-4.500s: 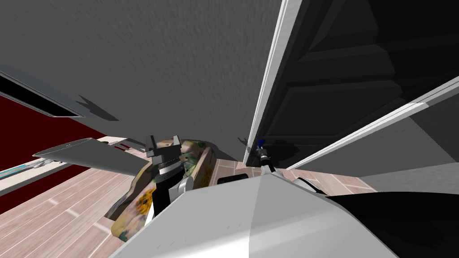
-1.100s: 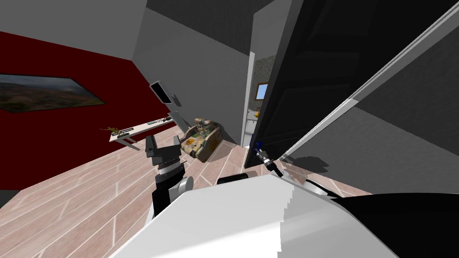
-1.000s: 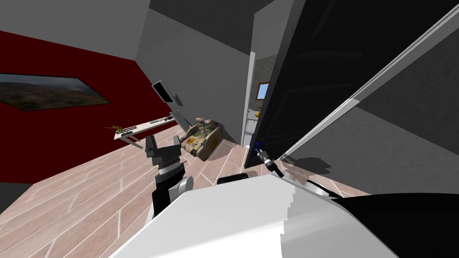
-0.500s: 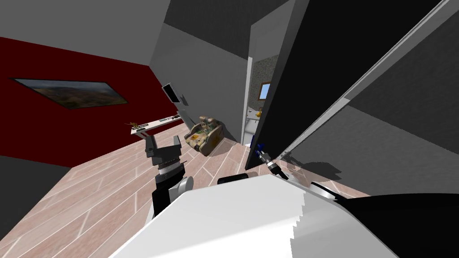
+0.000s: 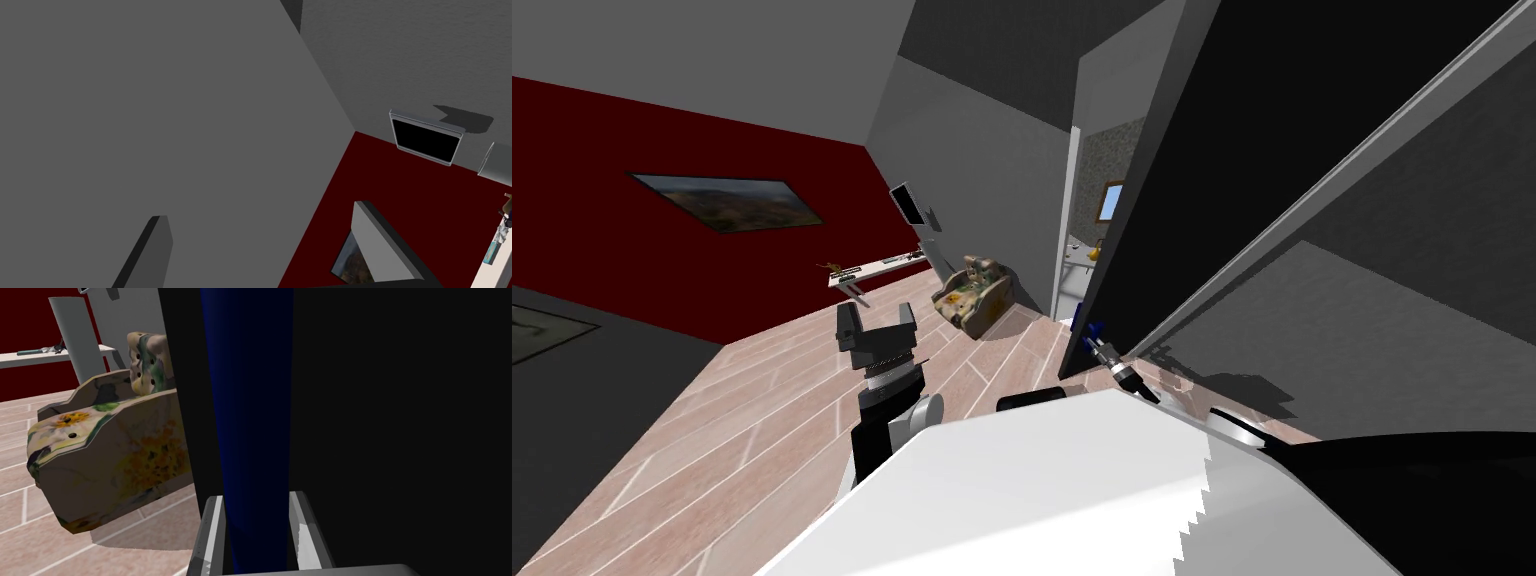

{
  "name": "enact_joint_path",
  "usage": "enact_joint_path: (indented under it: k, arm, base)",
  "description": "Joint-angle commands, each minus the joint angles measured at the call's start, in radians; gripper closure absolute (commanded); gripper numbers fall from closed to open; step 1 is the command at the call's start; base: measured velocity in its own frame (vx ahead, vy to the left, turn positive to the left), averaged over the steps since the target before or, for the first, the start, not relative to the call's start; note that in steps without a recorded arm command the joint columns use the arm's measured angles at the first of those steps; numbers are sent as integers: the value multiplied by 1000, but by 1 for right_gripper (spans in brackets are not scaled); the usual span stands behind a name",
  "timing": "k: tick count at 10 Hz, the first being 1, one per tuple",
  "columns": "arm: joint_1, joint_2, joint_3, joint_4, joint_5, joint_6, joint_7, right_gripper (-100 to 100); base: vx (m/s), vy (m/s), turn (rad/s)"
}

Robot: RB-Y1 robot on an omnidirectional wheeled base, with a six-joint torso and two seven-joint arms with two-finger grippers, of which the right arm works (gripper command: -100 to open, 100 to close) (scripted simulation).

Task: Pull the door open

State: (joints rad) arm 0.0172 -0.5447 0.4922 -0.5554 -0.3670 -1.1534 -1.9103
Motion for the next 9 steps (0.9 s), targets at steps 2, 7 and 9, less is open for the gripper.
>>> enact_joint_path:
  k: [2,7,9]
  arm:
    - [15,-12,12,17,9,-44,-18,100]
    - [24,-21,26,41,19,-84,-37,100]
    - [48,-31,46,49,37,-136,-42,100]
  base:
    - [-216,-128,180]
    - [-179,-75,116]
    - [-87,-35,29]
